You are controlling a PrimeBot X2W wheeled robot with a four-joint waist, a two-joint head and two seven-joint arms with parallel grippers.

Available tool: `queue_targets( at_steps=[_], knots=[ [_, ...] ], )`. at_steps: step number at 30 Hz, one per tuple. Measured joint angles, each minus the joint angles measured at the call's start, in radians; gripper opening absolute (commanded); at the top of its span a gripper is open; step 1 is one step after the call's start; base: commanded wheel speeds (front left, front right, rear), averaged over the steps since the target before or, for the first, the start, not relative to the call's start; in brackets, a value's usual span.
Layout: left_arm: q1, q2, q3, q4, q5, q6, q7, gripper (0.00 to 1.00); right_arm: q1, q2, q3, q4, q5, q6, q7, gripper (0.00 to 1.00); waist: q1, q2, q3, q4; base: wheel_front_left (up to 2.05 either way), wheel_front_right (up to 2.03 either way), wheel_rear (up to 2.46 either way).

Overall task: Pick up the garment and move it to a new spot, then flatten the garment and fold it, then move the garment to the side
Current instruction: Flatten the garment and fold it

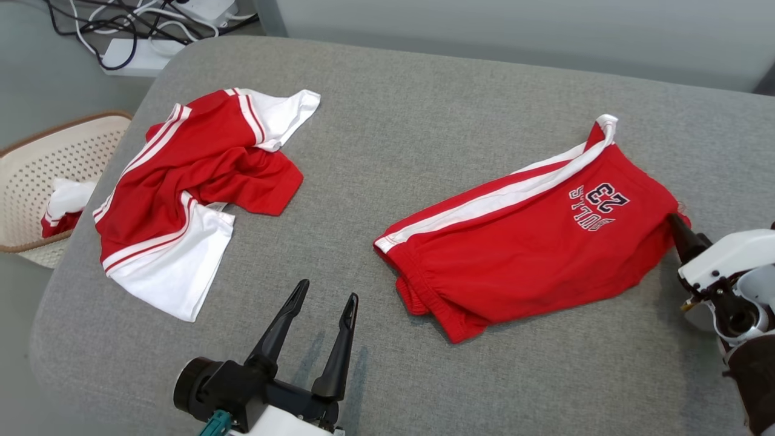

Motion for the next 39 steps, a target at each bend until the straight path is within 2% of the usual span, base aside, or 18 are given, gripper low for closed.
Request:
queue_targets(
  at_steps=[11,12,13,14,15,22,39],
  knots=[
    [-0.033,-0.001,-0.029,-0.003,0.0,0.018,0.0,1.0,-0.092,-0.005,0.005,0.089,0.027,0.0,0.015,1.0,0.0,0.0,0.031,0.034,0.0,0.0,0.0],
    [-0.035,-0.001,-0.029,-0.004,-0.001,0.019,0.0,1.0,-0.096,-0.006,0.007,0.1,0.028,0.0,0.019,0.95,0.0,0.0,0.03,0.035,0.0,0.0,0.0],
    [-0.035,-0.001,-0.029,-0.003,-0.001,0.019,0.0,1.0,-0.098,-0.006,0.009,0.104,0.028,0.0,0.023,0.47,0.0,0.0,0.029,0.035,0.0,0.0,0.0],
    [-0.035,-0.001,-0.029,-0.003,-0.003,0.022,0.0,1.0,-0.1,-0.007,0.011,0.107,0.029,0.0,0.03,0.31,0.0,0.0,0.029,0.035,0.0,0.0,0.0],
    [-0.035,-0.001,-0.029,-0.003,-0.004,0.023,0.0,1.0,-0.1,-0.007,0.014,0.109,0.035,0.0,0.039,0.0,0.0,0.0,0.028,0.034,0.0,0.0,0.0],
    [-0.035,-0.001,-0.023,-0.005,-0.009,0.028,0.0,1.0,-0.097,-0.004,0.044,0.098,0.052,0.0,0.044,0.0,0.0,0.0,0.027,0.01,0.0,0.0,0.0],
    [-0.035,0.0,0.004,-0.004,0.008,0.017,0.0,1.0,0.068,-0.023,0.007,-0.022,0.133,0.0,-0.161,0.0,0.0,0.0,0.02,-0.151,0.0,0.0,0.0]
  ],
)
